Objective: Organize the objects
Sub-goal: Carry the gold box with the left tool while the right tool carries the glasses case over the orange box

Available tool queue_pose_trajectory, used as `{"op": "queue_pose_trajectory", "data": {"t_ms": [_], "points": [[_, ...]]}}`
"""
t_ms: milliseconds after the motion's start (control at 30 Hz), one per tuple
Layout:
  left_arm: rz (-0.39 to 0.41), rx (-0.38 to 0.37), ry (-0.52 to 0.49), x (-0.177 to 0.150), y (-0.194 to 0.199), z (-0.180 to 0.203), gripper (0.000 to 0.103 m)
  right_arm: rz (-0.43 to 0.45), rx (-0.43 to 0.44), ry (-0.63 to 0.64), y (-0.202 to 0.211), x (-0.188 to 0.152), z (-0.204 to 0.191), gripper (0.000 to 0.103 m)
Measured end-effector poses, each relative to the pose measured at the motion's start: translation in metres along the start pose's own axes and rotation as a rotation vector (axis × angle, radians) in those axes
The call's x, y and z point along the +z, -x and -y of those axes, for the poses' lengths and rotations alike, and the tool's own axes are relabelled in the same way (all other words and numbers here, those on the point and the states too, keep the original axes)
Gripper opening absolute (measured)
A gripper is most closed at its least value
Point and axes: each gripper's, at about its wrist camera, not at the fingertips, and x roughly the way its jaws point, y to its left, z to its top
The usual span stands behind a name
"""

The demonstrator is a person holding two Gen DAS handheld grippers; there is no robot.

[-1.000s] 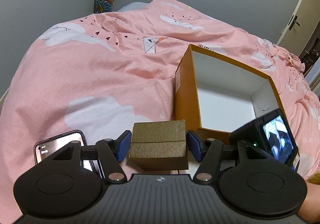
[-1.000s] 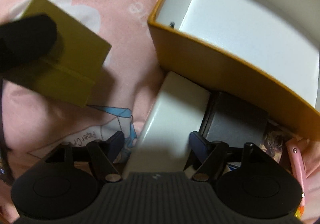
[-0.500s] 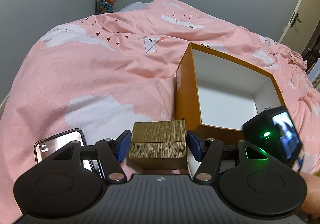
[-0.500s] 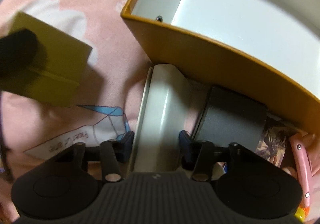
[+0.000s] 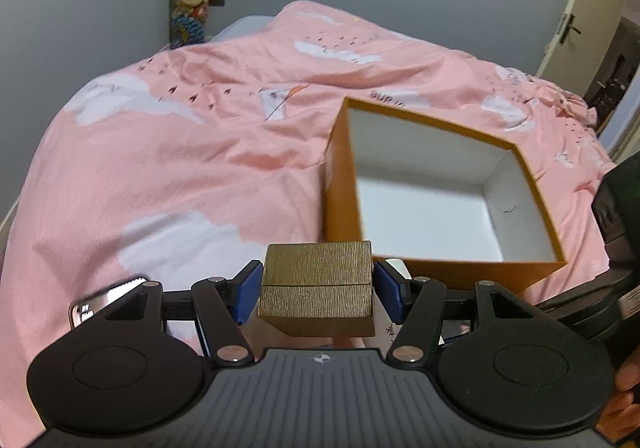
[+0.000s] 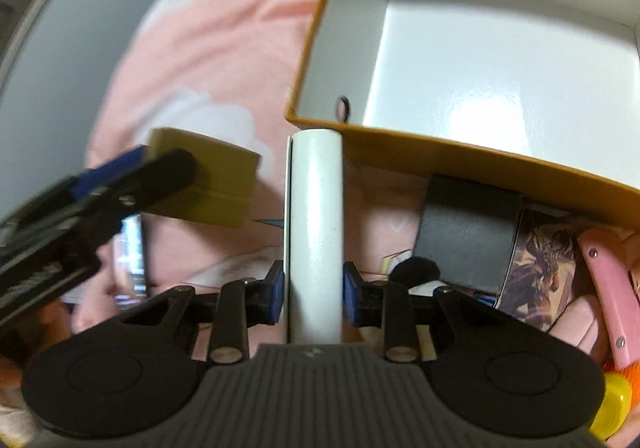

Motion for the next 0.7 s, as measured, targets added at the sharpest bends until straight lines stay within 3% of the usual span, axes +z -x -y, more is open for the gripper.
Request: {"op": "queue_pose_trajectory", "data": {"t_ms": [133,333,533,700], "points": [[0.017,-0.022,-0.047,0.018,0.006,0.015,0.069,0.085,0.066,-0.004,0.027,0.002,-0.006,0.031],[0.048,-0.072,-0.105,0.057,-0.003,0.046,0.069,0.244,0.07,-0.054,0.076,0.015,0.022,0.031],[0.001,-0.072,-0.153,0.093,-0.057,0.08,0.069,0.385,0.037,-0.163,0.092,0.044,0.071,0.031],[-0.066,0.011,-0.151,0.11,-0.118,0.094,0.069,0.418,0.022,-0.218,0.078,0.072,0.111,0.031]]}}
